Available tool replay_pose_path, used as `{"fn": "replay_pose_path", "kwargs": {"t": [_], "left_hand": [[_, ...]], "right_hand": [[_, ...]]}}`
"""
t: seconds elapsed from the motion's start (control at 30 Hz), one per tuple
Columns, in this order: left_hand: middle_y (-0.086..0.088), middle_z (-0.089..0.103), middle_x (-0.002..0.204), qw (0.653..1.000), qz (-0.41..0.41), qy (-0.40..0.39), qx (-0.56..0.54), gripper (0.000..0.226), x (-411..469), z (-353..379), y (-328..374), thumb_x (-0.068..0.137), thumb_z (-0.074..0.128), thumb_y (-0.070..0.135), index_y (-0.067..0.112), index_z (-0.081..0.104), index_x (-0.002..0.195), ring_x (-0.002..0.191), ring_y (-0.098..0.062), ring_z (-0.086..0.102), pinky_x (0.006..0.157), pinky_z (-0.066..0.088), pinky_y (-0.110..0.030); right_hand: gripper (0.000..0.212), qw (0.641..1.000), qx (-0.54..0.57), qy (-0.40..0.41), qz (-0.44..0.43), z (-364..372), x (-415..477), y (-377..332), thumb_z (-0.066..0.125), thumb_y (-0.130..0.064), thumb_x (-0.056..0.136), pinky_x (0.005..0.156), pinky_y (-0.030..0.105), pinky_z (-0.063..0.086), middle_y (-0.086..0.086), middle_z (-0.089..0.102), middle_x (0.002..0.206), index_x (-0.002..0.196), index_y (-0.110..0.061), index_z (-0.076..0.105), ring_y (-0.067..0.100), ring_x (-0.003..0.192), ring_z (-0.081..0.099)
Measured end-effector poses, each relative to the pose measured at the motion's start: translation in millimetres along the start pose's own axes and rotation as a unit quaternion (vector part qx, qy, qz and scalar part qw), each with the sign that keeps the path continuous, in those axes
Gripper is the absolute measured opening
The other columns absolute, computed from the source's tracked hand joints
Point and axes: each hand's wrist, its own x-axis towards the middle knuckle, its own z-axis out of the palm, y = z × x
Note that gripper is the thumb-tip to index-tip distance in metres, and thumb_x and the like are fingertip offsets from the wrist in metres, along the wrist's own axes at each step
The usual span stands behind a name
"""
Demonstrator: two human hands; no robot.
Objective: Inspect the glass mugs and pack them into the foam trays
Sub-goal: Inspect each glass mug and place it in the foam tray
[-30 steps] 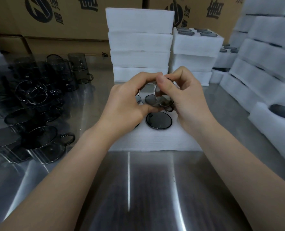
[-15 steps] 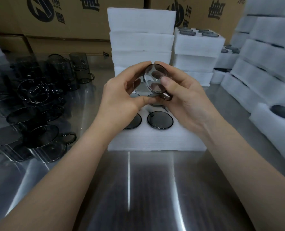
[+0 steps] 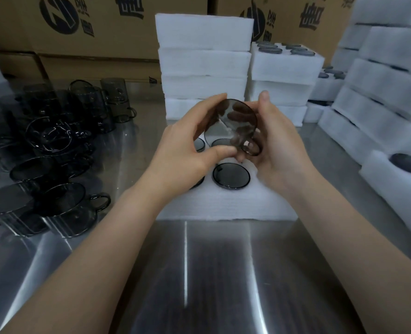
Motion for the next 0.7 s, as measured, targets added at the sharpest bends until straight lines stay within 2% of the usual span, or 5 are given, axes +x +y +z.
{"fn": "replay_pose_path", "kwargs": {"t": [0.17,0.3,0.47,0.6,0.7], "left_hand": [[-0.001,0.061,0.131,0.994,-0.024,-0.008,-0.105,0.069,-1.4,-3.7,-0.4,0.086,0.061,0.033,0.028,0.028,0.146,0.127,-0.024,0.054,0.105,0.042,-0.056],[0.001,0.049,0.144,0.999,-0.023,-0.013,-0.041,0.064,2.5,-3.6,-3.4,0.089,0.057,0.035,0.02,0.036,0.148,0.137,-0.012,0.041,0.115,0.033,-0.047],[0.005,0.049,0.14,0.997,0.051,0.028,0.057,0.062,-0.6,-1.2,2.9,0.086,0.064,0.019,0.018,0.041,0.144,0.131,-0.009,0.045,0.11,0.036,-0.029],[0.001,0.055,0.132,0.983,0.109,0.019,0.147,0.064,-2.5,4.9,7.2,0.079,0.075,0.018,0.013,0.05,0.137,0.125,-0.015,0.05,0.107,0.04,-0.035],[0.008,0.06,0.126,0.981,0.103,0.044,0.161,0.064,-2.6,7.4,10.5,0.074,0.082,0.023,0.016,0.056,0.132,0.118,-0.012,0.055,0.102,0.044,-0.032]], "right_hand": [[0.045,0.989,0.07,-0.129,0.025,0.5,0.5,0.3,0.049,-0.032,0.099,0.077,0.045,0.056,0.018,0.06,0.13,0.136,-0.007,0.041,0.035,0.098,0.063],[0.048,0.985,0.104,-0.137,0.014,-0.5,1.7,4.7,0.062,-0.039,0.083,0.085,0.051,0.056,0.018,0.068,0.113,0.119,-0.016,0.041,0.042,0.102,0.065],[0.05,0.992,0.065,-0.107,-0.01,2.8,1.0,6.1,0.075,-0.046,0.077,0.07,0.035,0.057,0.001,0.072,0.095,0.117,-0.022,0.059,0.02,0.086,0.07],[0.042,0.996,0.002,-0.085,-0.04,1.2,0.6,10.3,0.081,-0.035,0.075,0.069,0.036,0.057,-0.003,0.068,0.09,0.109,-0.017,0.064,0.023,0.084,0.067],[0.031,0.995,-0.041,-0.056,-0.066,3.8,0.6,13.5,0.071,-0.03,0.084,0.068,0.034,0.056,-0.001,0.067,0.094,0.11,-0.016,0.063,0.021,0.087,0.067]]}}
